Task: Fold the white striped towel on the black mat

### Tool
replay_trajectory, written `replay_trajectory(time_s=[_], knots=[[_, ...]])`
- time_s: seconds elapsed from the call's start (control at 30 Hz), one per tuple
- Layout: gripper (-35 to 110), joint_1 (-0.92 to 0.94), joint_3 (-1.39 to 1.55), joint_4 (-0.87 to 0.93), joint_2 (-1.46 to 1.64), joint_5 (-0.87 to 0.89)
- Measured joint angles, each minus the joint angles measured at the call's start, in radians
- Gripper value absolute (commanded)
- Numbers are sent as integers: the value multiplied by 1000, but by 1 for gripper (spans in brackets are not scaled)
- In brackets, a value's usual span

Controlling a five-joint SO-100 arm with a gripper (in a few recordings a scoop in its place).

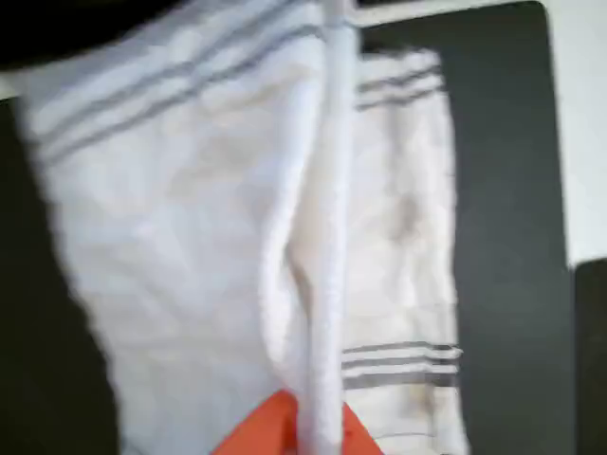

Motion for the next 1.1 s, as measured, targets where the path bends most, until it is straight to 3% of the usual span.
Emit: replay_trajectory(time_s=[0.27, 0.43, 0.57, 1.1], knots=[[0, 190, 95, -126, -49, -137], [16, 272, 202, -291, -60, -169], [17, 314, 270, -407, -67, -196], [15, 290, 428, -179, 272, -206]])
